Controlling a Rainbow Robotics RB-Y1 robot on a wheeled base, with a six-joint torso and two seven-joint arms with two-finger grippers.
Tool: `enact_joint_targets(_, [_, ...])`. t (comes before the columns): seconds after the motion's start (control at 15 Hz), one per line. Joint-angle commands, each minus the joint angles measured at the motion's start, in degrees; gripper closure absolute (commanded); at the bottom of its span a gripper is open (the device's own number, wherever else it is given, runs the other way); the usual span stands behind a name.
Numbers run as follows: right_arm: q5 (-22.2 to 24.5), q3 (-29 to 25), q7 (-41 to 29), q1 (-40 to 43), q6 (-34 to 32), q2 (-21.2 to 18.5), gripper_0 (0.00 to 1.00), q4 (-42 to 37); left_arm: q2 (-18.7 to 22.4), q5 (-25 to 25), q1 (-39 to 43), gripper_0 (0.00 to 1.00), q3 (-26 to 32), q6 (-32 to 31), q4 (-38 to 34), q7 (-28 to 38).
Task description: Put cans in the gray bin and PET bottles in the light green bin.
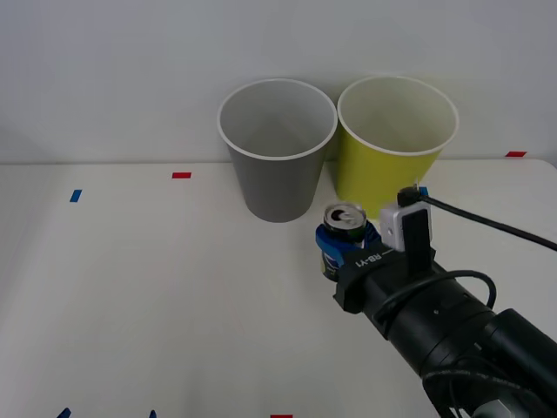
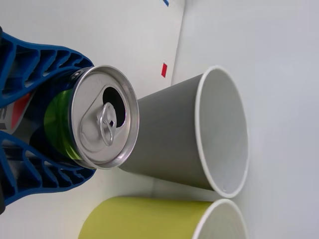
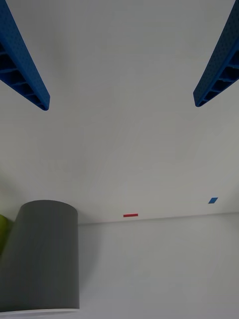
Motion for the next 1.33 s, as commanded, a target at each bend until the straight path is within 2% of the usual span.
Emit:
enact_joint_targets(0.07, [-3.46,-2.96,-1.25,-6.17,6.04,1.7,1.0,-3.2,0.0,0.0,0.0,0.0,0.0,0.0,0.0,0.0])
enact_joint_targets(0.2, [-6.09,-4.89,-1.51,-10.04,7.1,2.5,1.0,-3.29,0.0,0.0,0.0,0.0,0.0,0.0,0.0,0.0])
enact_joint_targets(0.4, [-13.12,-9.73,-0.63,-16.54,12.37,5.92,1.0,-3.29,0.0,0.0,0.0,0.0,0.0,0.0,0.0,0.0])
enact_joint_targets(0.67, [-13.56,-11.05,-1.07,-25.42,13.86,5.4,1.0,-1.53,0.0,0.0,0.0,0.0,0.0,0.0,0.0,0.0])
enact_joint_targets(1.07, [-13.12,-12.1,-1.86,-40.45,13.34,5.75,1.0,12.97,0.0,0.0,0.0,0.0,0.0,0.0,0.0,0.0])
enact_joint_targets(1.33, [-13.21,-12.19,-1.86,-46.95,4.11,5.04,1.0,25.54,0.0,0.0,0.0,0.0,0.0,0.0,0.0,0.0])
